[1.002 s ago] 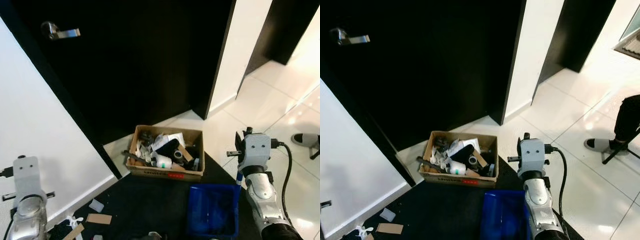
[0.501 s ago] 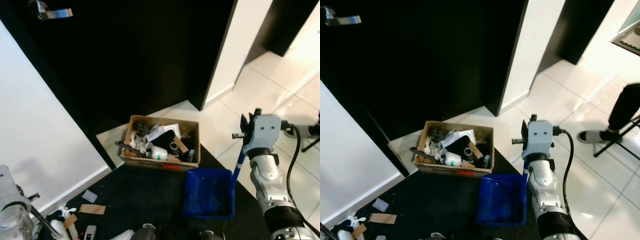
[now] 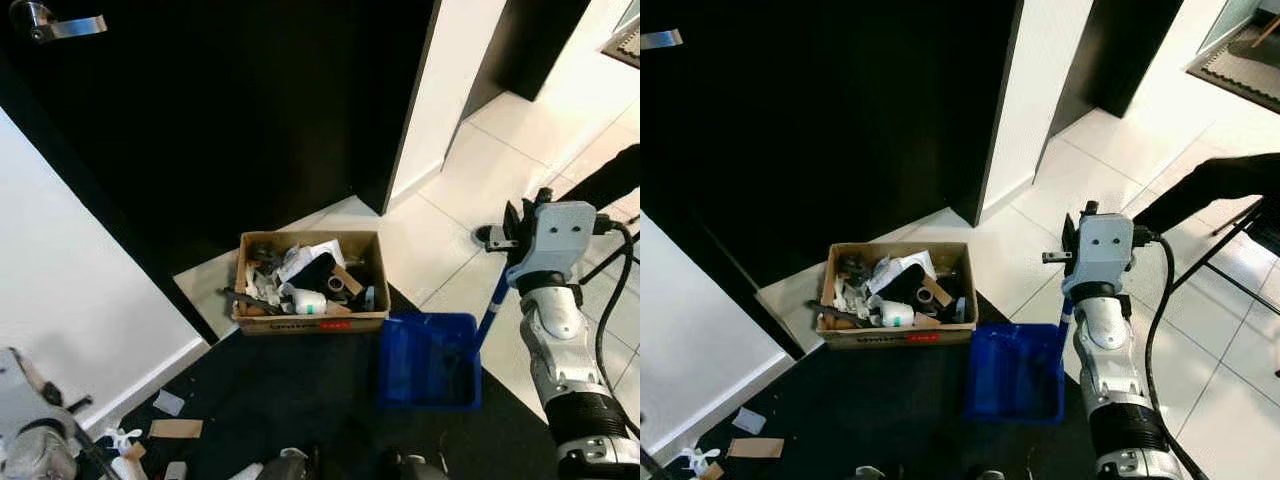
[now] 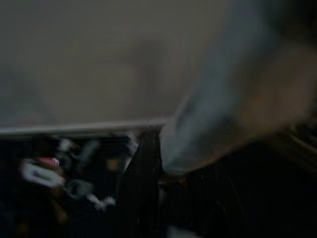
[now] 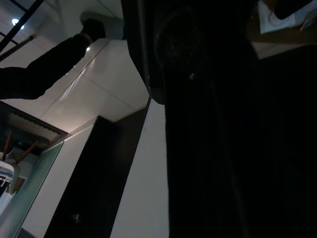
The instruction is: Sweep floor
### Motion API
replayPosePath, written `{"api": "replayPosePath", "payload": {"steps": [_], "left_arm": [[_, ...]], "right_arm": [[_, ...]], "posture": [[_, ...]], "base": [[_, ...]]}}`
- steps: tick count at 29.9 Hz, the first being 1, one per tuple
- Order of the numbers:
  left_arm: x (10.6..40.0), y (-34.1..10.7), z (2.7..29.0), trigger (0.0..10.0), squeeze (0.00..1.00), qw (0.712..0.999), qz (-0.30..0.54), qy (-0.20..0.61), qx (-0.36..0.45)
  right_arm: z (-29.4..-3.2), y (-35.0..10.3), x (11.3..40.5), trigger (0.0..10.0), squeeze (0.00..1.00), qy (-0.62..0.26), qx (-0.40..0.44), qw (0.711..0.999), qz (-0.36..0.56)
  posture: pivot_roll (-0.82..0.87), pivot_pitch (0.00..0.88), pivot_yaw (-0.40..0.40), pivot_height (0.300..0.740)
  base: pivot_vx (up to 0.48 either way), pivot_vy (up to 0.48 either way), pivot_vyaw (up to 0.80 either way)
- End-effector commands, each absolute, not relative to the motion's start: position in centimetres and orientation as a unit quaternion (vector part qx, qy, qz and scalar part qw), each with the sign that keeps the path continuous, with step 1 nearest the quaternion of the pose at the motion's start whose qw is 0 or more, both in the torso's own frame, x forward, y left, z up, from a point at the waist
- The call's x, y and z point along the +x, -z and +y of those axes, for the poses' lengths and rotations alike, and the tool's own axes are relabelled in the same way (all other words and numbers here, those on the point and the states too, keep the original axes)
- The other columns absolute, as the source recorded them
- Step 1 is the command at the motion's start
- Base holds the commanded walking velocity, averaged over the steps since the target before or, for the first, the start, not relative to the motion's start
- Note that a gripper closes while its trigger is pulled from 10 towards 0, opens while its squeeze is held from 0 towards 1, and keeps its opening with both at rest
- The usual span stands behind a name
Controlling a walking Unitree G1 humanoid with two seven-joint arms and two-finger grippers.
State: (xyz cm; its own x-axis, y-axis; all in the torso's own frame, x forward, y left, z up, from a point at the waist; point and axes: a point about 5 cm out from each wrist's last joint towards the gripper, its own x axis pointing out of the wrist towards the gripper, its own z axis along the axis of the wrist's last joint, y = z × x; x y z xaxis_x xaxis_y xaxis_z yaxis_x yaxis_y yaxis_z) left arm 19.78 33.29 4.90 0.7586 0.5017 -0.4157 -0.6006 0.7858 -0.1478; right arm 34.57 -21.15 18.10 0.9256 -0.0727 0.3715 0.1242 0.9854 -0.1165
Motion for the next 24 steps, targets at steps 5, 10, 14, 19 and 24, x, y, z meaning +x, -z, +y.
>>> {"api": "replayPosePath", "payload": {"steps": [5, 10, 14, 19, 24], "left_arm": [[20.8, -4.2, 26.0, 10.0, 0.0, 0.923, 0.228, -0.179, -0.253], [21.7, -5.4, 23.1, 10.0, 0.0, 0.923, 0.234, -0.132, -0.277], [22.7, -6.8, 21.4, 10.0, 0.0, 0.922, 0.23, -0.112, -0.29], [24.2, -7.9, 21.1, 10.0, 0.0, 0.922, 0.206, -0.134, -0.299], [25.4, -8.9, 21.0, 10.0, 0.0, 0.918, 0.19, -0.146, -0.315]], "right_arm": [[-20.3, -17.5, 34.2, 10.0, 0.0, 0.045, -0.055, 0.979, -0.19], [-19.9, -16.9, 34.1, 10.0, 0.0, 0.041, -0.053, 0.981, -0.184], [-19.6, -16.6, 33.9, 10.0, 0.0, 0.042, -0.049, 0.981, -0.18], [-19.4, -16.5, 33.9, 10.0, 0.0, 0.041, -0.046, 0.982, -0.18], [-18.5, -16.0, 33.8, 10.0, 0.0, 0.011, -0.049, 0.984, -0.173]], "posture": [[0.03, 0.277, 0.007, 0.74], [0.04, 0.274, 0.019, 0.74], [0.04, 0.272, 0.027, 0.74], [0.04, 0.27, 0.03, 0.74], [0.04, 0.269, 0.032, 0.74]], "base": [[0.0, 0.0, 0.0], [0.0, 0.0, 0.0], [0.0, 0.0, 0.0], [0.0, 0.0, 0.0], [0.0, 0.0, 0.0]]}}
